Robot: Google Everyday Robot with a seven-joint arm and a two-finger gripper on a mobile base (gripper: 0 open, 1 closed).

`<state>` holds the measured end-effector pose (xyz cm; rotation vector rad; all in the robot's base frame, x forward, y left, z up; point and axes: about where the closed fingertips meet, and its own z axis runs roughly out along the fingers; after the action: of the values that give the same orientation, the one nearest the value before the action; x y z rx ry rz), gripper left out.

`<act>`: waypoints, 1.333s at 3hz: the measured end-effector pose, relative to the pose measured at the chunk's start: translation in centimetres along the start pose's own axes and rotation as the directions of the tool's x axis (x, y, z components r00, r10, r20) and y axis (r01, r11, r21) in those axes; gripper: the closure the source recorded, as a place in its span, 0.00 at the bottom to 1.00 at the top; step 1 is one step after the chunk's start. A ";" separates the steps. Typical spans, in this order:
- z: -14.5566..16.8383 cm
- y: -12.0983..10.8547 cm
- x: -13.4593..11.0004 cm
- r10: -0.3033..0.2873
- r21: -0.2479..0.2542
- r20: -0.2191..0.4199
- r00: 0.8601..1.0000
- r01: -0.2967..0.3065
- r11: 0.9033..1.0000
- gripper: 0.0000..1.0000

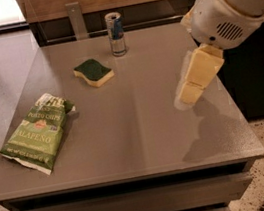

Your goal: Pick green jalapeno chip bag

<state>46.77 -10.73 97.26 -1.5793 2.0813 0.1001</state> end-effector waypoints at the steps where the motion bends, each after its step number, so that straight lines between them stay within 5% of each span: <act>1: 3.1 1.0 -4.9 0.020 0.002 0.093 0.995 -0.021 1.000 0.00; 3: 8.2 3.0 -11.9 0.007 -0.026 0.215 0.977 -0.002 1.000 0.00; 4: 8.3 3.0 -12.0 0.007 -0.026 0.215 0.977 -0.002 1.000 0.00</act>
Offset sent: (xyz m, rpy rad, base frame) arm 0.0325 0.1742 -0.0305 0.2374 -0.0523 0.0731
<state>49.13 3.70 94.70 -1.5069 1.9223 0.2881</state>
